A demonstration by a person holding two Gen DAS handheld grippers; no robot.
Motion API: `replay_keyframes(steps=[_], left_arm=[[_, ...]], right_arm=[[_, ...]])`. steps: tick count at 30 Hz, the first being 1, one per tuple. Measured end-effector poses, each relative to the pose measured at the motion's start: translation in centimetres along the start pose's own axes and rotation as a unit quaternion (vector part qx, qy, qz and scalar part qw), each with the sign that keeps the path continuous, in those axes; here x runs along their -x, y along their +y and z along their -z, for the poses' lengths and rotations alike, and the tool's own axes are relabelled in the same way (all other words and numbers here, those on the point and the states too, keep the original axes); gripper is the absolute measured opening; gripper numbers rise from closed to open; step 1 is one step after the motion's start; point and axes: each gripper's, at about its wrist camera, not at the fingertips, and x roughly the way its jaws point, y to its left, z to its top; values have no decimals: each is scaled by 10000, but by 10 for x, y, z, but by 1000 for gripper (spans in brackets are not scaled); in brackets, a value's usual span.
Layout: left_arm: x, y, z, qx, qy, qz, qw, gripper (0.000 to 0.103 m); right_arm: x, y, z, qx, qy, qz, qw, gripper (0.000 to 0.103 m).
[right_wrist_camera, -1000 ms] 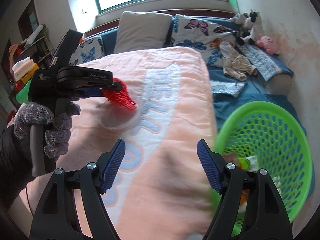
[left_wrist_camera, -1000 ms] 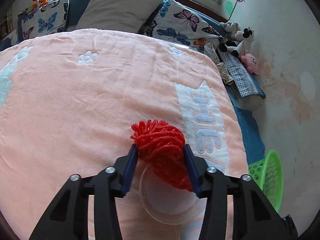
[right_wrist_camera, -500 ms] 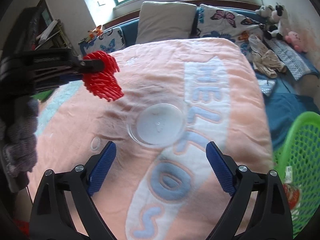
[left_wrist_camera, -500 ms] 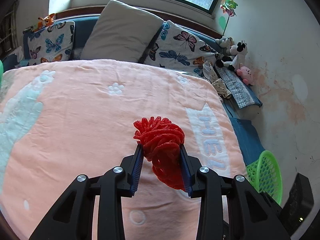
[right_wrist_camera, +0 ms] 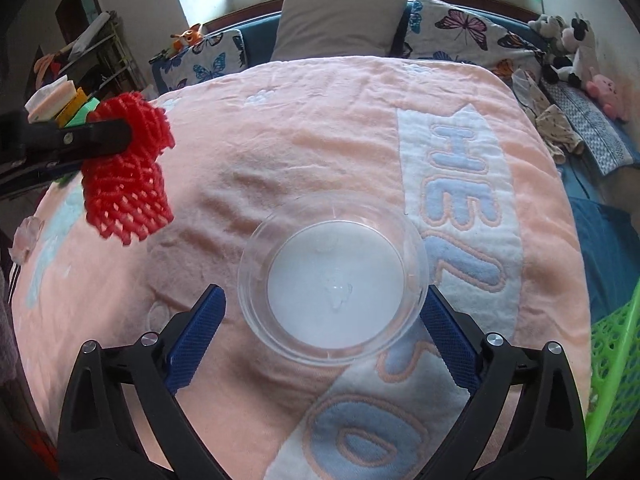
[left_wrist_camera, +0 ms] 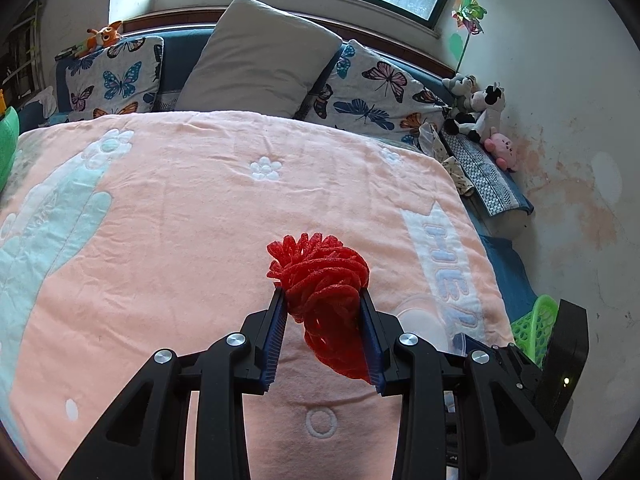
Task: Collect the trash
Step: 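Grasp the red mesh net with the left tool while the right tool grasps the clear plastic lid, then carry the clear lid and red mesh net over the green basket and open both tools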
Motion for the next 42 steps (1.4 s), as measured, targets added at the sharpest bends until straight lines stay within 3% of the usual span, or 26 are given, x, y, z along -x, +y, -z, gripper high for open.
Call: replay_keyframes(steps=[8, 17, 24, 42], left_arm=[[-2, -2, 4, -50, 28, 7, 10000, 34], [4, -17, 13, -173, 11, 77, 9998, 34], [13, -49, 22, -402, -6, 266, 9988, 34], [21, -149, 46, -1094, 49, 820, 9906, 34]], right_arm=[[-3, 3, -2, 92, -27, 253, 9996, 92], [35, -5, 11, 9, -279, 363, 9990, 91], [72, -17, 27, -108, -481, 551, 9973, 91], [156, -90, 78, -864, -775, 1225, 9857, 91]])
